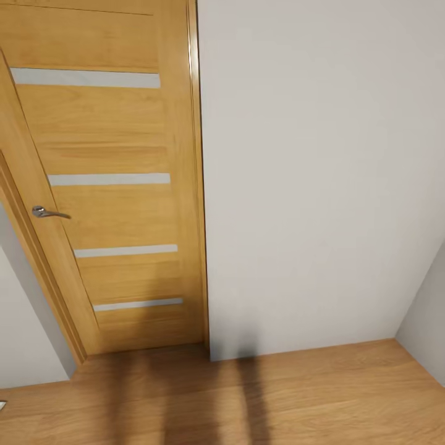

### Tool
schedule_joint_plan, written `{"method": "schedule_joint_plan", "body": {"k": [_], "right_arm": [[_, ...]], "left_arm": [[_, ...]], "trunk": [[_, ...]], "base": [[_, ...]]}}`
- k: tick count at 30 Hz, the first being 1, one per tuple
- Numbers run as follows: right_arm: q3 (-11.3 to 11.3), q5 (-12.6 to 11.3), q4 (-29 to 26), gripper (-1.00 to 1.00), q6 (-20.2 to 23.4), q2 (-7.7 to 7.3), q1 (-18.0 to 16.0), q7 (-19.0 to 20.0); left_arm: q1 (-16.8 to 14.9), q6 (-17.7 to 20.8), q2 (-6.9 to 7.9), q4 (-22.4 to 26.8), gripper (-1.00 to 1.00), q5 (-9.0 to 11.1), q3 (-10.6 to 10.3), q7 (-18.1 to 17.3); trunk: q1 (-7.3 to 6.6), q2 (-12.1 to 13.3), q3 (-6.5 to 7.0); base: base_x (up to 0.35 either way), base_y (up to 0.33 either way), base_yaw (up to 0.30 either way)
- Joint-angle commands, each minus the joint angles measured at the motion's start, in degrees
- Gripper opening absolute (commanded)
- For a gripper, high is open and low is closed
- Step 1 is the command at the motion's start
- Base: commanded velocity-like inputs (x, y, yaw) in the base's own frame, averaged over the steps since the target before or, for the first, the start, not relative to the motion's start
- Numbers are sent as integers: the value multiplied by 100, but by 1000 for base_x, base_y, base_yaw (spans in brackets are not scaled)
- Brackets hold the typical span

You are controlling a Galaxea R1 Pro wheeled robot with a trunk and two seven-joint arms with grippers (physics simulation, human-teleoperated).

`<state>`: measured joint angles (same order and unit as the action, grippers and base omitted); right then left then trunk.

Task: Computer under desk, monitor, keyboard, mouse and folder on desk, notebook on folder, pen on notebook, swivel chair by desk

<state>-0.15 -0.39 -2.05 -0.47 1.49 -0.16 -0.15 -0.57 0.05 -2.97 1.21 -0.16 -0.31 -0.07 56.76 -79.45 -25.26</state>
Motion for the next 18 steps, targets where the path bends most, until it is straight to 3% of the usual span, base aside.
{"method": "schedule_joint_plan", "body": {"k": [1, 13, 18], "right_arm": [[-2, -4, -3, 100, -5, 1, -2, -2], [-29, -3, 2, 100, -32, -8, -2, -11], [-32, -5, 3, 100, -342, -16, -2, -12]], "left_arm": [[-3, 1, -1, 2, 100, -2, -3, -1], [0, 21, -11, 0, 100, 0, 4, 17], [-3, 14, -11, 2, 100, 5, 8, 28]], "trunk": [[-23, 39, 13], [-287, 520, 228], [-396, 720, 318]], "base": [[0, 0, 0], [0, 0, 0], [0, 0, 77]]}}
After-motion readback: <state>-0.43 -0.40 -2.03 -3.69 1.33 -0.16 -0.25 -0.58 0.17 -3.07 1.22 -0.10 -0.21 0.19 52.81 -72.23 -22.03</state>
